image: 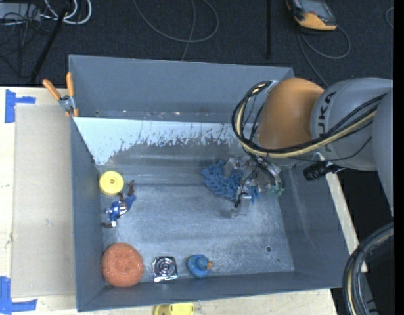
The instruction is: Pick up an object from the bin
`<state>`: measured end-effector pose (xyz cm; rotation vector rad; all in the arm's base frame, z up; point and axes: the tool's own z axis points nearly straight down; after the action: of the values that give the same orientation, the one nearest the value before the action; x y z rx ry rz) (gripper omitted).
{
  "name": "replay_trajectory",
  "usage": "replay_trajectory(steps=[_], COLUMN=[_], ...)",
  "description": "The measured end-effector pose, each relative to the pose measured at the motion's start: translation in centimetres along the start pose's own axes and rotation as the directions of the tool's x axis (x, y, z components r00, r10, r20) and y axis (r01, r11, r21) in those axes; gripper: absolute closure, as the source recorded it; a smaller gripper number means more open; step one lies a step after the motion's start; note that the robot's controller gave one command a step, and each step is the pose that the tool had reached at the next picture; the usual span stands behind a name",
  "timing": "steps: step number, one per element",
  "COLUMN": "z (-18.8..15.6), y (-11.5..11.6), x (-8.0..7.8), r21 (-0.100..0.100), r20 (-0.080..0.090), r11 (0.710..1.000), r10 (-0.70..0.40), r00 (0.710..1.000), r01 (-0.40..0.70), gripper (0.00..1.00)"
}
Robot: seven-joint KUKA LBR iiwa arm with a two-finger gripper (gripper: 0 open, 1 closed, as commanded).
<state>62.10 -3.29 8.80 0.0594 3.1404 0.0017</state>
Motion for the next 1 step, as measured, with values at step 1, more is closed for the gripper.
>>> replay_trajectory(steps=[1], z=[0.28], y=[-0.25], x=[0.08], r21=[0.000], r20=[0.002], r11=[0.994], r10=[0.105], r00=[0.994], r01=[-0.105], gripper=[1.00])
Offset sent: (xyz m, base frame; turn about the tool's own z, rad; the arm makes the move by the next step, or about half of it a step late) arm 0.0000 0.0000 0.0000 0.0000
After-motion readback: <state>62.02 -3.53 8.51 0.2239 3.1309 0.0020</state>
